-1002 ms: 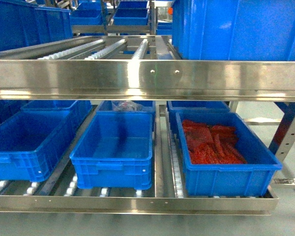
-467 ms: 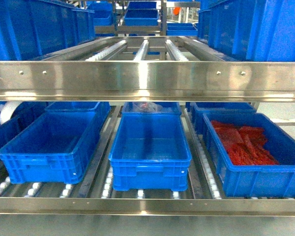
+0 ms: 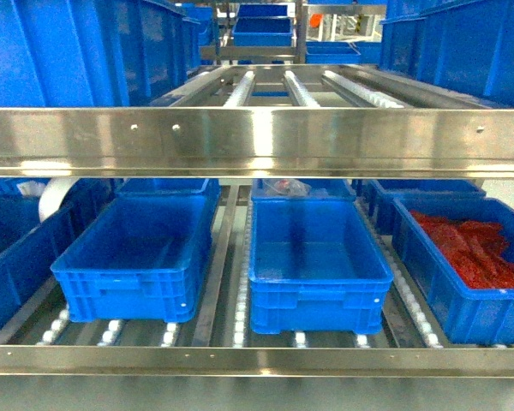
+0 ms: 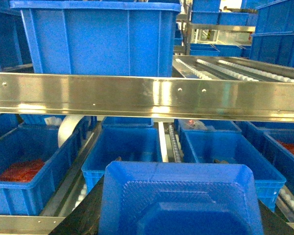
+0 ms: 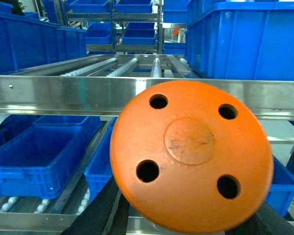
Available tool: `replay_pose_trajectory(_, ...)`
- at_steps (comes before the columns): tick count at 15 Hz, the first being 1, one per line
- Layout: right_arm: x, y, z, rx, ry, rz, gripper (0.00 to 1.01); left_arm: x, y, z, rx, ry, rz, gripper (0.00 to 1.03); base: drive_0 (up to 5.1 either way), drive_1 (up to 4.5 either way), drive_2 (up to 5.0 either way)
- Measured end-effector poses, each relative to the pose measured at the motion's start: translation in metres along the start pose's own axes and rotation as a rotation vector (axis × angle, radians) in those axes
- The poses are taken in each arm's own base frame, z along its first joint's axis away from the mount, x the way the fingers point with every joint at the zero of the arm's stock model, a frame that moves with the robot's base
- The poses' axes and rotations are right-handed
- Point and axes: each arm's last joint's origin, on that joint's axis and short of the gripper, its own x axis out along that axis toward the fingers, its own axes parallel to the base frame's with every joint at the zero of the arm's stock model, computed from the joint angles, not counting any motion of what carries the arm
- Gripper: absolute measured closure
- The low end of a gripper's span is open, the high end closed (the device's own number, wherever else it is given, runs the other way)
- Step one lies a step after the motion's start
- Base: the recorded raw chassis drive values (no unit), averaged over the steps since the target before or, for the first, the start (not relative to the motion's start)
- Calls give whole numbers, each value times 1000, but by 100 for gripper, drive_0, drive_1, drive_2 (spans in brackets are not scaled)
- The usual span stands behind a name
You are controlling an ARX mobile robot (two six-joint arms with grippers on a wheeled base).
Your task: Sort blue parts and orange caps into right shelf containers
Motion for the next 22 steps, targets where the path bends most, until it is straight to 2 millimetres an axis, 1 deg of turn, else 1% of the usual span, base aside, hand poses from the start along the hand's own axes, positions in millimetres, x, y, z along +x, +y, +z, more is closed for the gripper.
replay_pose_trajectory(8, 0, 0, 0, 0, 3, 0, 58, 0, 0, 0, 0, -2, 0, 61, -486, 255, 255)
replay_pose_trajectory(22, 0, 0, 0, 0, -2, 3, 58, 0, 0, 0, 0, -4, 2, 61, 0, 0, 0)
